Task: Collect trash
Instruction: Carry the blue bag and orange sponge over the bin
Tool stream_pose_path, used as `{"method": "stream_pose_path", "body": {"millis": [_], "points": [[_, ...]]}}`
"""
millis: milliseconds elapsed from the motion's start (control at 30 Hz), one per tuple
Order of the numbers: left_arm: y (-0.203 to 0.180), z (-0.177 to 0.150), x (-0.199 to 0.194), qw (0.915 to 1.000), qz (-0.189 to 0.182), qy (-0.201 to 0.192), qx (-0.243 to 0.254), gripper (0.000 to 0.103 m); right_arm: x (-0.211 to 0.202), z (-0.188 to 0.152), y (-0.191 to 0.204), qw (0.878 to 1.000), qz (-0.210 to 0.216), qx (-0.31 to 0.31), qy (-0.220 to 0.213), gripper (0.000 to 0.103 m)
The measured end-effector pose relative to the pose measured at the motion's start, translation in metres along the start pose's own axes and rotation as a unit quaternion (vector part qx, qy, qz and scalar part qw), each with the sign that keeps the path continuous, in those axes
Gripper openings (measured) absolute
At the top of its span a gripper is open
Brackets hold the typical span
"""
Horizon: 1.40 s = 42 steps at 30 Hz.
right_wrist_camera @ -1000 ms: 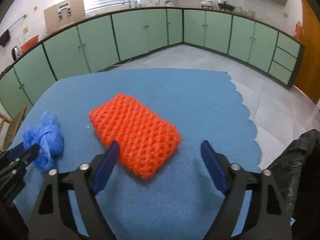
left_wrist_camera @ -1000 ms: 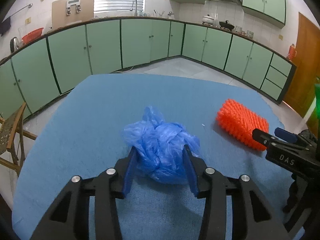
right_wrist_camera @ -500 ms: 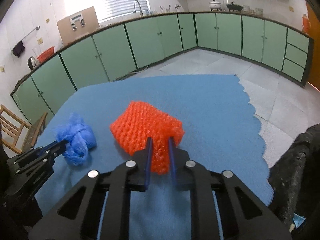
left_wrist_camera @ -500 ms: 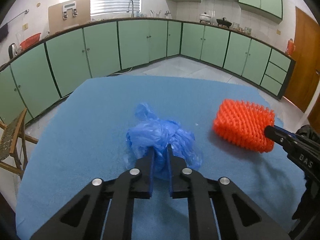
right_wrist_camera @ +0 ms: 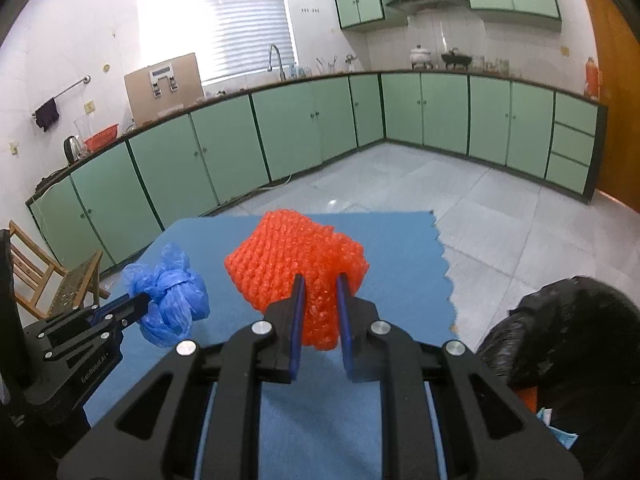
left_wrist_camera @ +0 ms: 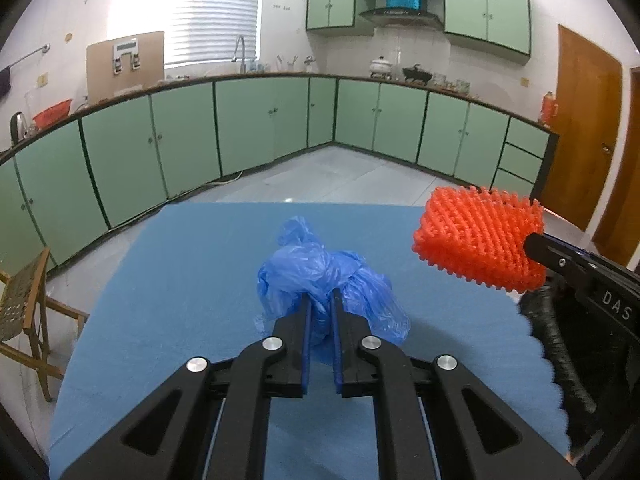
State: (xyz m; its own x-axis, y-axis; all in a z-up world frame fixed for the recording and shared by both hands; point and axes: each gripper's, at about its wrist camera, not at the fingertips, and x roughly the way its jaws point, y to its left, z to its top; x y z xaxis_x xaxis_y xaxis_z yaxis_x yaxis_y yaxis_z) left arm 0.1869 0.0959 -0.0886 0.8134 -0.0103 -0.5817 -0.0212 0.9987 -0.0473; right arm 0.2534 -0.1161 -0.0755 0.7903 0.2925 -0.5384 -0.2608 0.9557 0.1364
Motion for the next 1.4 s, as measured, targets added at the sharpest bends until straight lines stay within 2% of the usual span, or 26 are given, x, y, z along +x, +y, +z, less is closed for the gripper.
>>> {"method": "stream_pose_path", "body": {"millis": [433, 800, 1100, 1400], "points": [[-0.036, 0.019, -0.052, 0.9983, -0.037, -0.042, 0.013, 0.008, -0.068, 0.002, -0.015, 0.999, -0.025, 0.002, -0.038, 0.014], [-0.076, 0.02, -0.076, 0.9947, -0.074, -0.063, 0.034, 0.008, -0.12, -0.009, -0.058, 0.995, -0.071, 0.029, -0.06, 0.014], [-0.135, 0.018, -0.08, 0.9886, -0.121, -0.065, 0.062, 0.008, -0.154, -0.028, -0.106, 0.989, -0.124, 0.05, -0.063, 0.014], [-0.204, 0.008, -0.075, 0.978, -0.176, -0.057, 0.097, 0.008, -0.182, -0.057, -0.158, 0.979, -0.181, 0.069, -0.059, 0.014]]}}
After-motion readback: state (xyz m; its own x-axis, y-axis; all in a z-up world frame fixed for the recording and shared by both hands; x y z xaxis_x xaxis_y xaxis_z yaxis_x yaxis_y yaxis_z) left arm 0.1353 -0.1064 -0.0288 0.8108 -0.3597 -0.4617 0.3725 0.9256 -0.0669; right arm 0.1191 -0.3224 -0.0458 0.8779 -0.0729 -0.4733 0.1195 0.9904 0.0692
